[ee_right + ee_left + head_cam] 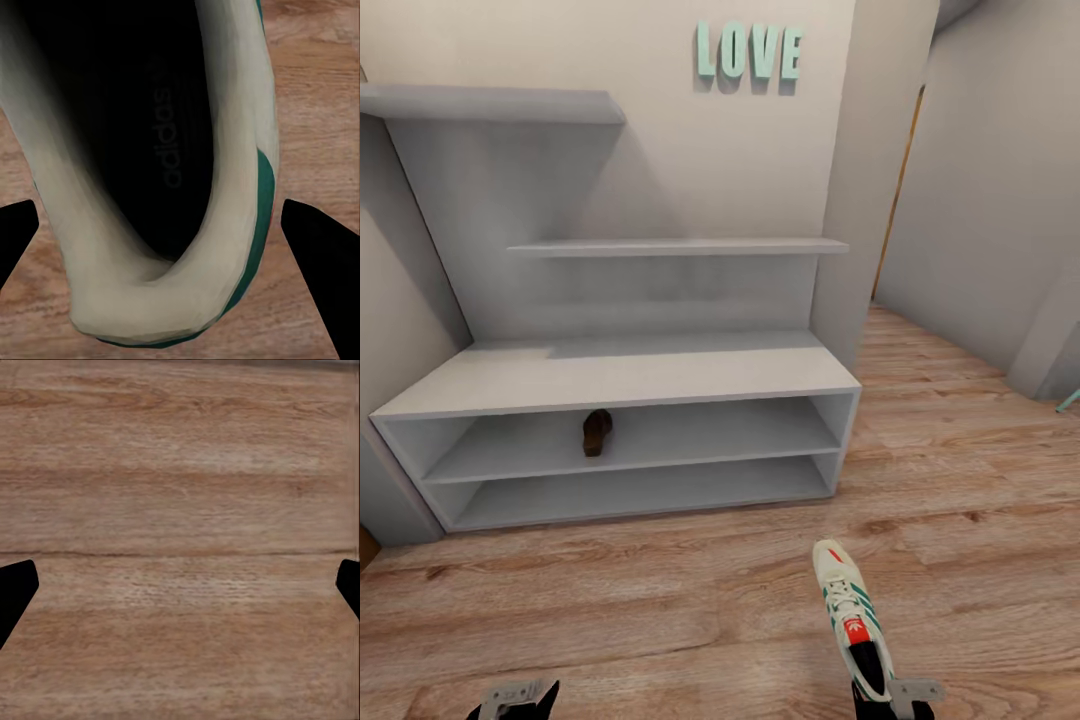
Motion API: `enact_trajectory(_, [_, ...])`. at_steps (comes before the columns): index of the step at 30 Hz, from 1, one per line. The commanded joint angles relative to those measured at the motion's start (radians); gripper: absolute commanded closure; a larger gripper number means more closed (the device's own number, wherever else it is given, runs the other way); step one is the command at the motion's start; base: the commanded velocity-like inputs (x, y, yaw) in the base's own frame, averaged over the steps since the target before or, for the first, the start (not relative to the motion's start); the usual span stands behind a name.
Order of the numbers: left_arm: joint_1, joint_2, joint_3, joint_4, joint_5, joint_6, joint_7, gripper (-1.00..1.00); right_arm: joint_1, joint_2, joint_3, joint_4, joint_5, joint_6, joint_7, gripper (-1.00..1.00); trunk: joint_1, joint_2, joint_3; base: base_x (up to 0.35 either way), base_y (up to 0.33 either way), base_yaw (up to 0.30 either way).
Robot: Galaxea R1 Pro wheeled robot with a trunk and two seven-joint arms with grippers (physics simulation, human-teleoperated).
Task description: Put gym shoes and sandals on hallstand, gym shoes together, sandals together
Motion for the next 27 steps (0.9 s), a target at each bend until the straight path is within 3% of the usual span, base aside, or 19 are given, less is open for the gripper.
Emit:
enact_trajectory(1, [0.0,0.007,0.003,0.003,0.03,-0.005,-0.041,-1.0,-0.005,0.003,-0.006,-0.008,0.011,0.043,0.0,1.0,0.0,0.0,-0.001,0.0,0.0,0.0])
enact_trajectory(8, [0.019,0.018,0.003,0.004,0.065,-0.064,-0.098,-1.0,-0.053,0.022,-0.003,-0.085,0.01,0.27,0.002,1.0,0.0,0.0,-0.001,0.0,0.0,0.0])
enact_trajectory(13, [0.033,0.02,0.001,0.0,0.066,-0.088,-0.109,-1.0,-0.107,0.058,-0.002,-0.171,0.01,0.465,-0.002,1.0,0.0,0.0,-0.001,0.0,0.0,0.0])
enact_trajectory(17, [0.036,0.02,0.0,0.0,0.066,-0.093,-0.111,-1.0,-0.151,0.09,-0.002,-0.215,0.01,0.575,-0.005,1.0,0.0,0.0,-0.001,0.0,0.0,0.0])
enact_trajectory(24, [0.039,0.02,-0.005,0.0,0.066,-0.095,-0.112,-1.0,-0.23,0.147,-0.002,-0.238,0.011,0.668,-0.022,1.0,0.0,0.0,-0.001,0.0,0.0,0.0])
enact_trajectory(27, [0.039,0.019,-0.009,0.0,0.066,-0.095,-0.112,-1.0,-0.268,0.161,-0.002,-0.241,0.01,0.681,-0.074,1.0,0.0,0.0,-0.001,0.0,0.0,0.0])
